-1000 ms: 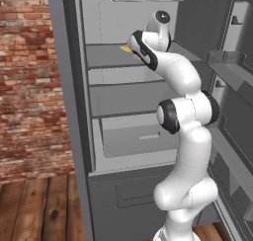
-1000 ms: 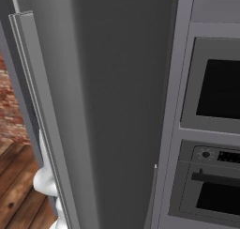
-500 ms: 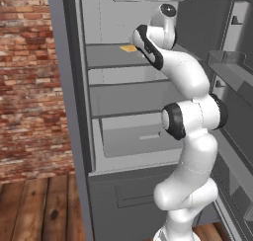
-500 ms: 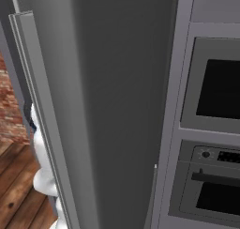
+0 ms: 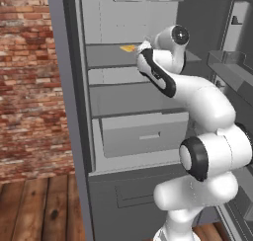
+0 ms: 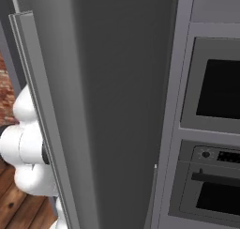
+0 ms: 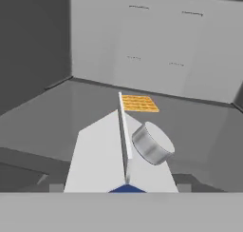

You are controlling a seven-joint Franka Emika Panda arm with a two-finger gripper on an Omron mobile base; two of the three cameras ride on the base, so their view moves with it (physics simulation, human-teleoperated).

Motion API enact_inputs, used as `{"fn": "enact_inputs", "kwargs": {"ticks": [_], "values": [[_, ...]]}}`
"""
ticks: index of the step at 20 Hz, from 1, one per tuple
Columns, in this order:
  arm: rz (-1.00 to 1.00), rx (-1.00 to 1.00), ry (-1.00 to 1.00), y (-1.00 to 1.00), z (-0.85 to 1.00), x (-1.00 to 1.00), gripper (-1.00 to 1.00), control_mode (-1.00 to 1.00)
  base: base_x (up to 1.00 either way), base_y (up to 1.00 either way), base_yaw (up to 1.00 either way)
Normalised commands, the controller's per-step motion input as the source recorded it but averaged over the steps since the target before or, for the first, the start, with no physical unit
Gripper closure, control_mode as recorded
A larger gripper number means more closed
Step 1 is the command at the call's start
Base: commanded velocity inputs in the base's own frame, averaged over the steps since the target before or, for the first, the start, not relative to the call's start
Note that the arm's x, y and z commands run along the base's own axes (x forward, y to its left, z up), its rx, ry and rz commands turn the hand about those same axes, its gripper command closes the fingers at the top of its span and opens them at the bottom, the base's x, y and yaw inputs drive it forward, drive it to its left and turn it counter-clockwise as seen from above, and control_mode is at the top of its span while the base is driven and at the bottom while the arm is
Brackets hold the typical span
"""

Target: Take out the milk from the fridge and place it on the tray on the counter. Then take the sugar cube near the tray and place it in the tray.

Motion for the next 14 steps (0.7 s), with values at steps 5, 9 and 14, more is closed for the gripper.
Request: {"fn": "enact_inputs", "kwargs": {"ticks": [5,9,14], "values": [[-0.01,0.09,-0.07,0.11,0.02,-1.0,1.0,-1.0,0.0,0.0,0.0],[0.0,0.15,0.0,0.0,0.57,-1.0,1.0,-1.0,0.0,0.0,0.0],[0.0,0.09,0.0,0.0,0.43,-1.0,1.0,-1.0,0.0,0.0,0.0]]}}
